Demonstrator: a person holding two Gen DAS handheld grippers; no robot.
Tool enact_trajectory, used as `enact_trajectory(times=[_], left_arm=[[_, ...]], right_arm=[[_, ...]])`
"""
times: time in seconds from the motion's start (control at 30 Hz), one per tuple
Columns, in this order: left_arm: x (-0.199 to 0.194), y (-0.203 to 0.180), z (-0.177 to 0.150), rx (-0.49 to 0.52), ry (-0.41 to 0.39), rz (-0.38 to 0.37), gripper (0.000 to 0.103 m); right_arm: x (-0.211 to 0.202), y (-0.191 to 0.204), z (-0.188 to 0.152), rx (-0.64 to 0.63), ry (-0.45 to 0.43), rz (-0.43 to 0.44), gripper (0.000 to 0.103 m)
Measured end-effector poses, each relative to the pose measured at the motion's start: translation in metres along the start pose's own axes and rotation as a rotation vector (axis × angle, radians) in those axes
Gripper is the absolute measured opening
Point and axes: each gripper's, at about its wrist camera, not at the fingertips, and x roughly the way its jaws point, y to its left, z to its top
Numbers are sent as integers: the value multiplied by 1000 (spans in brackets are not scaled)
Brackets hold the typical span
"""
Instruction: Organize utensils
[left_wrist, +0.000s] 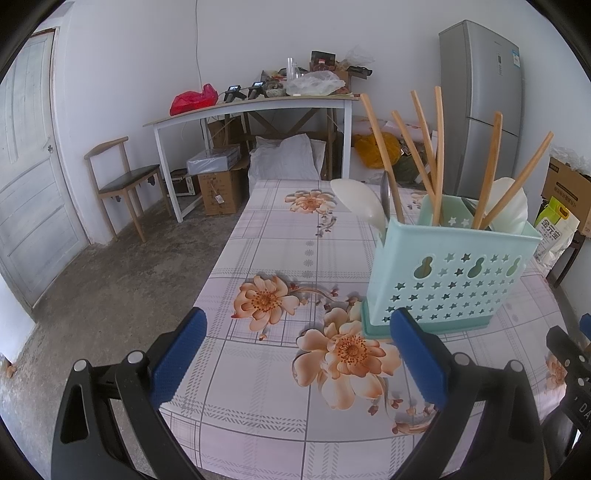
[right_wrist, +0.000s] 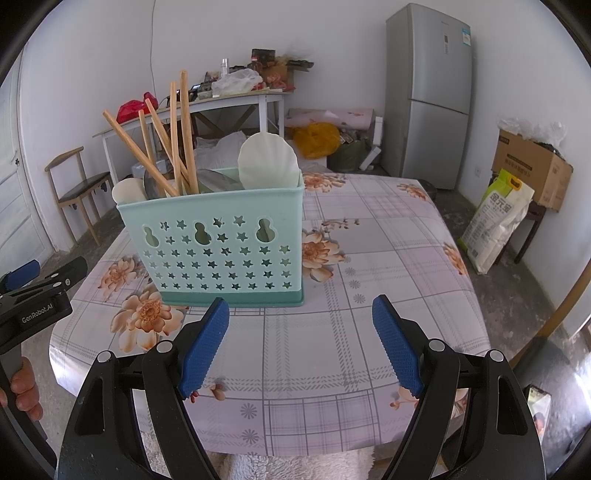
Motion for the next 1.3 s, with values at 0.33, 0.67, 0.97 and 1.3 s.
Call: enact_trajectory(times=[0.33,0.67,0.97,1.3], left_arm=[[0,0,0,0,0,0,97],[0,0,1,0,0,0,97],[0,0,1,-1,1,-1,97],[0,1,1,-1,2,-1,97]], right_arm=[[0,1,1,1,-1,1,76],[0,1,2,0,-2,1,76],[0,2,4,0,-3,3,76],[1,3,4,0,-2,2,76]])
